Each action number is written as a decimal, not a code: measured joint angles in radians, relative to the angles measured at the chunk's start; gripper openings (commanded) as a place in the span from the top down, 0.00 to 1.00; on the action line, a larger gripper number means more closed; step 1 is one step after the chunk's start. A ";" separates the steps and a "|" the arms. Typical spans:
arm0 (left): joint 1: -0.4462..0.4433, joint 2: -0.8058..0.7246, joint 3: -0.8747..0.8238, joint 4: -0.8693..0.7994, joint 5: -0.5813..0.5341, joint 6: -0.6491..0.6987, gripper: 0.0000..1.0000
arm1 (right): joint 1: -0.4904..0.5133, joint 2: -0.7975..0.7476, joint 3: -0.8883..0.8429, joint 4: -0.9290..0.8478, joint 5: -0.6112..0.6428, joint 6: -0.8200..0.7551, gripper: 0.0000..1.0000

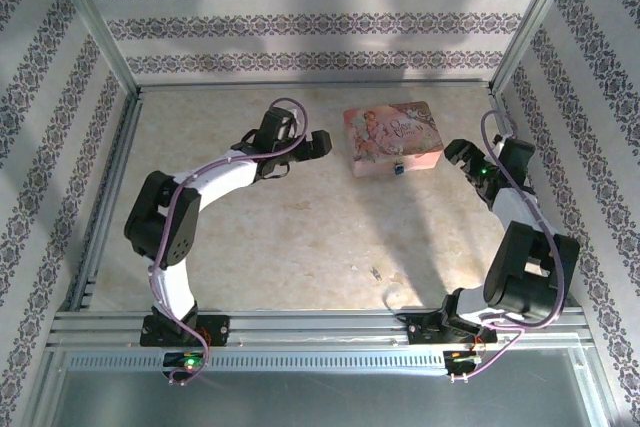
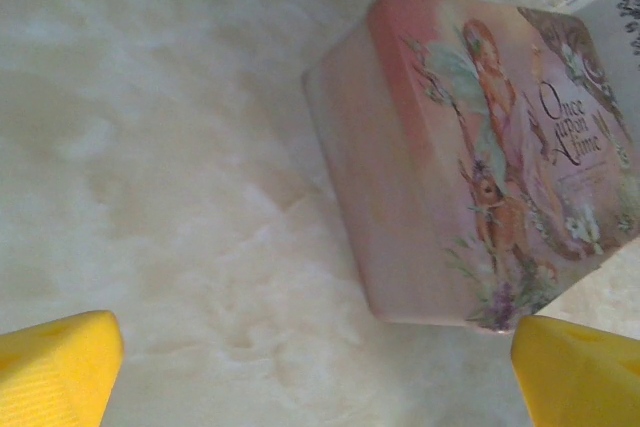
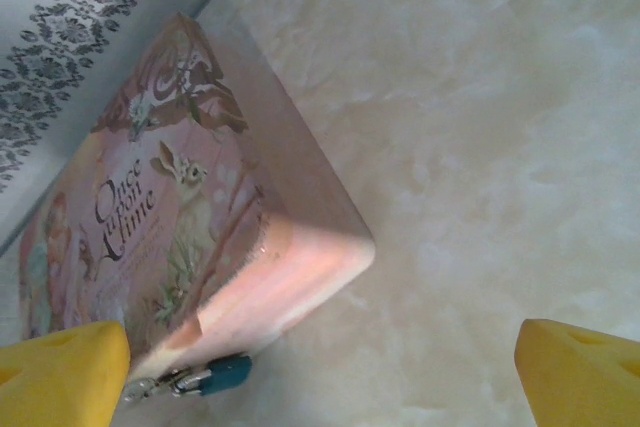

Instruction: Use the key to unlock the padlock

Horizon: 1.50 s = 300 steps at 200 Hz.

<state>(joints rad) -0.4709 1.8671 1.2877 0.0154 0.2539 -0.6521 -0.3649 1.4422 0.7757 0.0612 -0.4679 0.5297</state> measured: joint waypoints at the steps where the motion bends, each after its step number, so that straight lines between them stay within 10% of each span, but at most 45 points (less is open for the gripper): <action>1: -0.001 0.003 0.002 0.001 0.003 -0.003 0.00 | 0.000 0.003 0.002 0.001 -0.002 0.000 0.02; 128: -0.077 0.264 0.268 0.037 0.191 -0.209 0.00 | 0.101 0.377 0.325 0.122 -0.098 0.060 0.03; 300: -0.084 0.357 0.364 0.032 0.223 -0.239 0.00 | 0.158 0.429 0.314 0.148 -0.172 0.071 0.16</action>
<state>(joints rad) -0.5552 2.2242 1.6520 0.0475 0.4770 -0.8913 -0.2066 1.8713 1.0897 0.2096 -0.6403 0.6010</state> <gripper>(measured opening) 0.996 0.842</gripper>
